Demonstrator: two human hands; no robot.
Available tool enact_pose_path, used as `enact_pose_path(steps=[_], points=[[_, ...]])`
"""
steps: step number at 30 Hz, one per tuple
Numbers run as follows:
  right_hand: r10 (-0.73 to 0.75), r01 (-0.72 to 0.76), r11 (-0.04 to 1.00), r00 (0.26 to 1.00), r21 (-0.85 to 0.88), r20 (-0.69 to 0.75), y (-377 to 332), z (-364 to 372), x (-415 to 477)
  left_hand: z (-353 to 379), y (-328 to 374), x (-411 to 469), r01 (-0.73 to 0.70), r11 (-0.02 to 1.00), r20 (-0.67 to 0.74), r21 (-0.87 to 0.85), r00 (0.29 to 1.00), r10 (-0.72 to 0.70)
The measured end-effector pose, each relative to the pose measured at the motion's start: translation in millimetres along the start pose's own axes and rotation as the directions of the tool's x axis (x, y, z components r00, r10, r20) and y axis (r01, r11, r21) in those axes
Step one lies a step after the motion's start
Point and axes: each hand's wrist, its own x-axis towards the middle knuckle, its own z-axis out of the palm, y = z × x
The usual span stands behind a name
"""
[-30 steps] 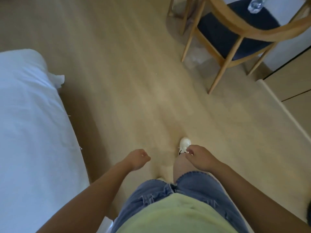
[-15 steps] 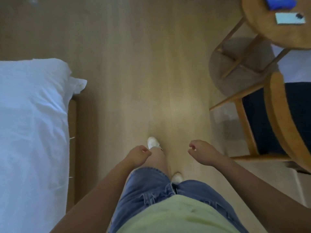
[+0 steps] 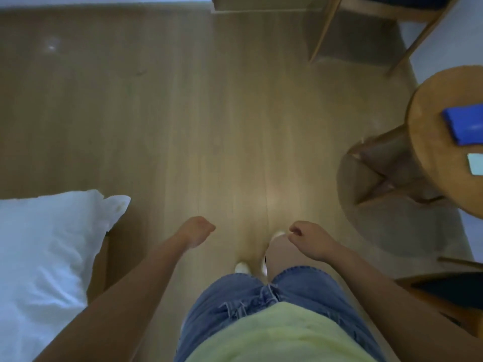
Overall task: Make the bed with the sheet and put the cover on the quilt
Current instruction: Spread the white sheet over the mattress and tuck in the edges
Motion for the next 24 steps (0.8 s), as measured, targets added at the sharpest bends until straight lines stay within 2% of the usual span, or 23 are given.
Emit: enact_pose_path(steps=[6, 10, 14, 19, 21, 24], points=[[0.030, -0.030, 0.996, 1.000, 0.083, -0.004, -26.1, -130.0, 138.0, -59.9, 108.7, 95.5, 0.035, 0.999, 0.058, 0.024, 0.998, -0.037], [-0.001, 0.000, 0.999, 1.000, 0.033, 0.028, -45.5, -239.4, 228.5, -107.4, 193.9, 157.9, 0.118, 0.993, 0.073, 0.018, 0.990, -0.119], [-0.044, 0.045, 0.999, 0.998, -0.025, 0.042, -84.6, -353.2, 306.0, -174.1, 289.0, 225.8, 0.048, 0.997, 0.068, 0.066, 0.996, -0.052], [-0.055, 0.054, 0.997, 0.998, 0.050, 0.025, -129.0, -468.1, 412.2, -253.0, 398.0, 317.5, 0.056, 0.997, -0.028, -0.051, 0.998, -0.057], [-0.054, 0.053, 0.997, 0.999, 0.064, 0.003, -146.4, -513.5, 462.1, -285.4, 435.6, 359.3, 0.060, 0.996, -0.022, -0.067, 0.998, -0.062], [-0.047, 0.050, 0.996, 0.998, 0.074, -0.044, -176.5, -587.8, 528.5, -345.7, 495.0, 426.6, 0.047, 0.999, 0.014, 0.006, 0.999, -0.047]])
